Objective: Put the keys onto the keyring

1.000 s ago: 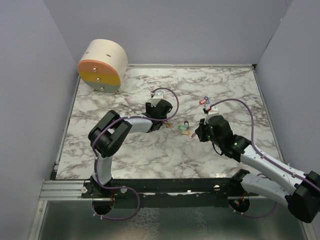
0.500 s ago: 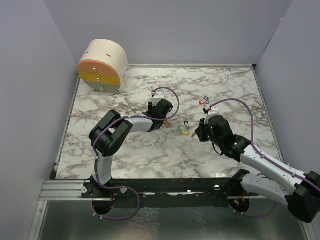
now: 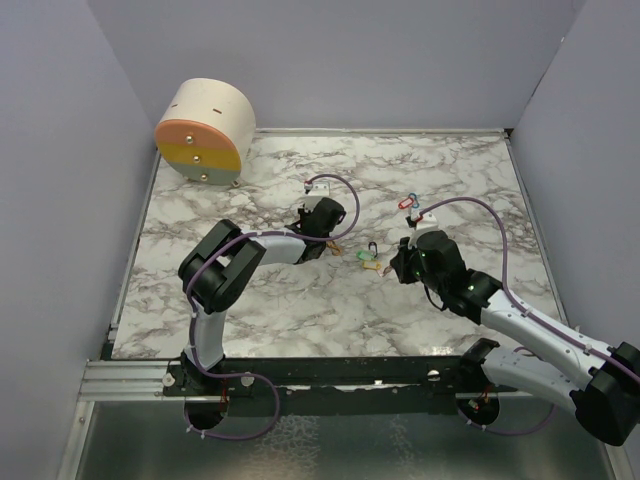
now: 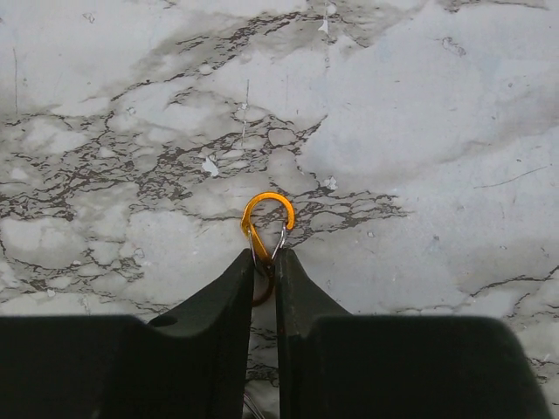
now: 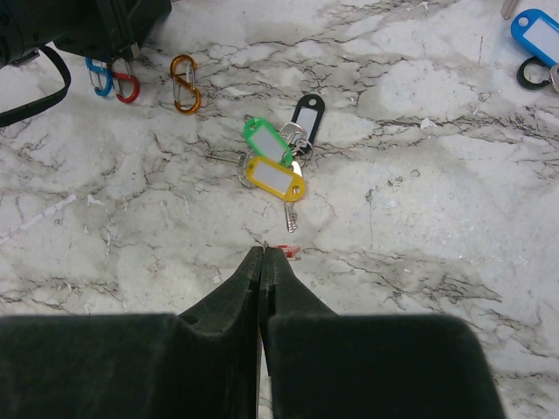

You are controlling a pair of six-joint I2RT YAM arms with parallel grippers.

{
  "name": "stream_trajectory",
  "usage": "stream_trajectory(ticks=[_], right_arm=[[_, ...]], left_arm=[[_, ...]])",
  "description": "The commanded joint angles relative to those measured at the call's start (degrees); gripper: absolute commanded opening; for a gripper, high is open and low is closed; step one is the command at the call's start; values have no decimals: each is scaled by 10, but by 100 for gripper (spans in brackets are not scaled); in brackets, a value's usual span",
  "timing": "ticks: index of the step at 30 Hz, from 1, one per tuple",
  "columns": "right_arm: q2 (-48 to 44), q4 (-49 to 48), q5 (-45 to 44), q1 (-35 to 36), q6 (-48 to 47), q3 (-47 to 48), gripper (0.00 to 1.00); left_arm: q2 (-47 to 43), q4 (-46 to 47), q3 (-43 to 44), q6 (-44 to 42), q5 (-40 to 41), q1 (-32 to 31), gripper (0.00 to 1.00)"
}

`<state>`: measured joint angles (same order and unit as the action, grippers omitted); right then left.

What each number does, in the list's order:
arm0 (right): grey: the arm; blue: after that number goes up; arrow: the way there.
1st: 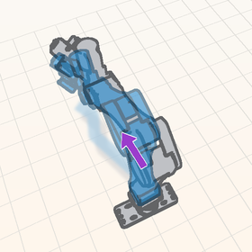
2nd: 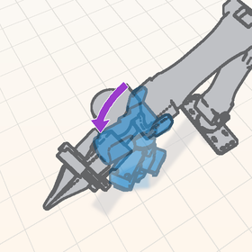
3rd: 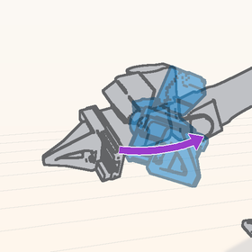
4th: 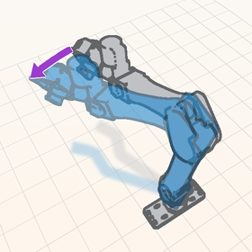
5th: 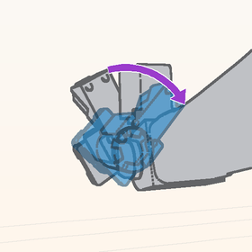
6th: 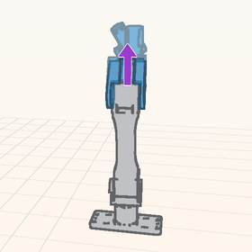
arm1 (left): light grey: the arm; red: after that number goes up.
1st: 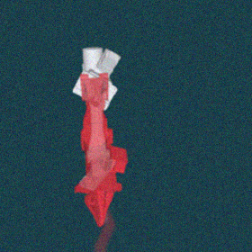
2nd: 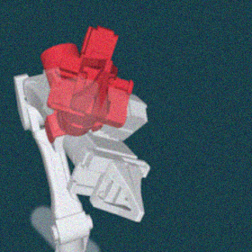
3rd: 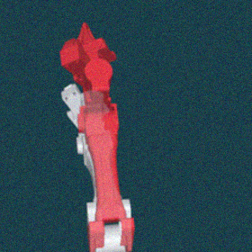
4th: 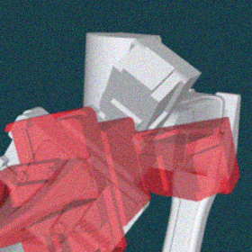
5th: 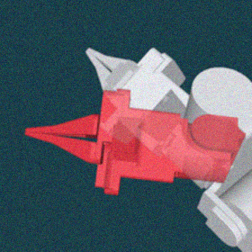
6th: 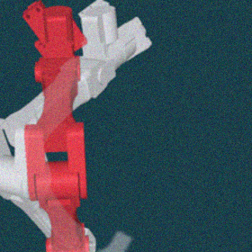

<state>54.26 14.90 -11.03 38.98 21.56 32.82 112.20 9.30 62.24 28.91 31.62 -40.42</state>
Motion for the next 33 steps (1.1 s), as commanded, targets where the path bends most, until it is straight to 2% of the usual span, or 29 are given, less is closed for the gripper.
stream_trajectory(ticks=[1, 6, 9, 26, 31, 33], right_arm=[[-4, -16, 8, -2, -2, -1, 1], [-4, -15, 7, -2, -2, -2, 1], [-5, -16, 6, -1, -3, -1, 1], [-6, -16, 5, -1, -6, 1, 1], [-8, -15, 7, -1, -4, 2, 1], [-10, -15, 7, -2, -4, 0, 1]], left_arm=[[12, -11, 0, -9, -18, 4, 13], [8, -9, -3, -14, -20, 4, 3], [4, -8, -5, -15, -23, 4, 0], [-87, 17, -62, -25, -99, 3, 0], [-101, 3, -65, -27, -89, 3, 0], [-105, 2, -65, -28, -81, 3, 9]])
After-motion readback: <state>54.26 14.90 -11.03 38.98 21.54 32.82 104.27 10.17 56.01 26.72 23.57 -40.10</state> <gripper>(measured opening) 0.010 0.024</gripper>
